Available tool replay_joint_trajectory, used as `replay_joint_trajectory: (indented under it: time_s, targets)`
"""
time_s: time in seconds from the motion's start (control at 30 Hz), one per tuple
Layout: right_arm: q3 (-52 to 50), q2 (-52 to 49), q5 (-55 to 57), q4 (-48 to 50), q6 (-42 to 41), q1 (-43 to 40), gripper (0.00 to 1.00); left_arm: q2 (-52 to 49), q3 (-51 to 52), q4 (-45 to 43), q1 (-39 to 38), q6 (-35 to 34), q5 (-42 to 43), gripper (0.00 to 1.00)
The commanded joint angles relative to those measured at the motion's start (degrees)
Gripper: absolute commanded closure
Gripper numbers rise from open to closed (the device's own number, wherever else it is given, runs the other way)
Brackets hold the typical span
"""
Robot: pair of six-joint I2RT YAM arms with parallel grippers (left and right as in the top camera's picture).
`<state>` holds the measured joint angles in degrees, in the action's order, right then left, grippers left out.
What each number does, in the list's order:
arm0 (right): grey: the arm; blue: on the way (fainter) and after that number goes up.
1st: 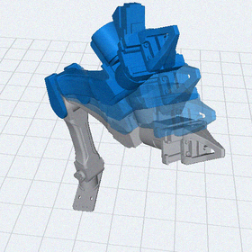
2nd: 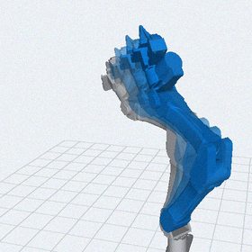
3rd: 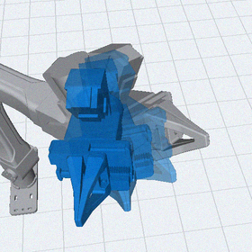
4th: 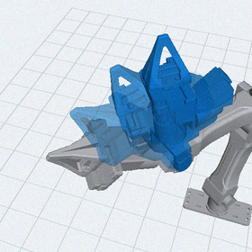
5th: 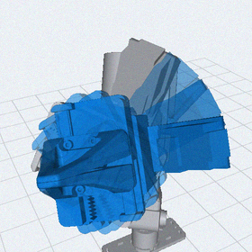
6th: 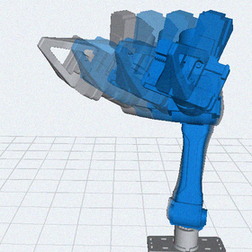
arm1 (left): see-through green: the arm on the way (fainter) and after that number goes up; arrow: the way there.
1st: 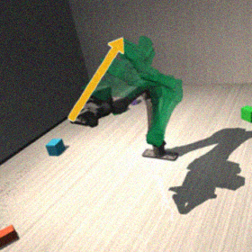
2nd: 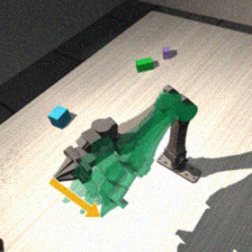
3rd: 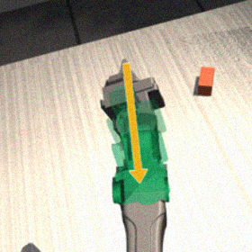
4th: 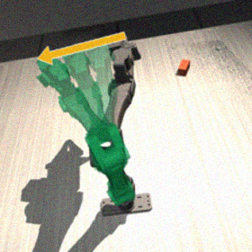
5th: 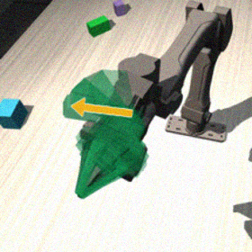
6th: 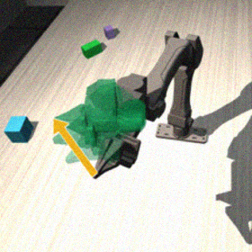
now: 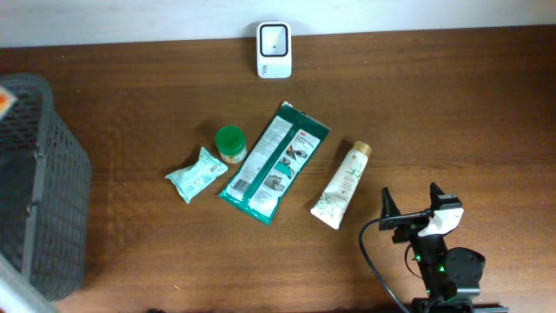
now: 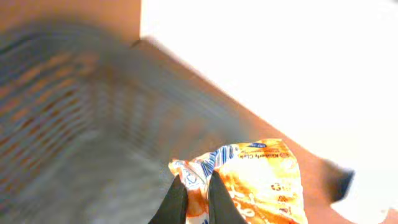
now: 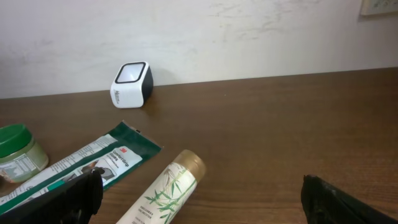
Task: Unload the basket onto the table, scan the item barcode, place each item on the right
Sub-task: 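Pick the orange snack packet from the basket with left gripper, place near tube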
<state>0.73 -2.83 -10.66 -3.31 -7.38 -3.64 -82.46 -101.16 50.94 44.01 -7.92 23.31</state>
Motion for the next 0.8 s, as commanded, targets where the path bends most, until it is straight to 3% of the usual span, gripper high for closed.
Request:
replay_joint_trajectory:
  time_s: [0.0, 0.13, 0.2, 0.3, 0.4, 0.6, 0.63, 0.67, 0.7, 0.77]
  targets:
    - [-0.42, 0.26, -0.72, -0.09, -0.15, 0.31, 0.02, 1.55, 0.09, 1.95, -12.11, -2.29, 7.08, 1.0]
    - [-0.42, 0.26, -0.72, -0.09, -0.15, 0.31, 0.02, -1.51, 3.34, 3.74, -33.57, -1.44, -1.6, 1.0]
    - [-0.42, 0.26, -0.74, -0.09, -0.15, 0.31, 0.02, -7.91, 5.97, 3.58, -47.17, -1.42, -4.37, 1.0]
    - [-0.42, 0.26, -0.74, -0.09, -0.15, 0.31, 0.02, -18.4, 6.43, 2.64, -59.49, -2.1, -4.68, 1.0]
    - [-0.42, 0.26, -0.72, -0.09, -0.15, 0.31, 0.02, -31.39, 6.43, -2.73, -71.43, -14.47, -4.7, 1.0]
    - [-0.42, 0.26, -0.72, -0.09, -0.15, 0.31, 0.02, -42.62, 6.43, -8.57, -81.07, -17.79, -4.74, 1.0]
    - [-0.42, 0.26, -0.72, -0.09, -0.15, 0.31, 0.02, -42.91, 6.43, -8.83, -81.09, -17.77, -4.76, 0.82]
    - [-0.42, 0.26, -0.72, -0.09, -0.15, 0.31, 0.02, -42.91, 6.4, -9.4, -80.96, -17.68, -5.16, 0.43]
    - [-0.42, 0.26, -0.72, -0.09, -0.15, 0.31, 0.02, -42.88, 5.55, -9.46, -80.39, -15.15, -5.31, 0.31]
    - [-0.42, 0.26, -0.74, -0.09, -0.15, 0.31, 0.02, -41.81, 2.21, -8.07, -77.9, -14.67, -5.16, 0.25]
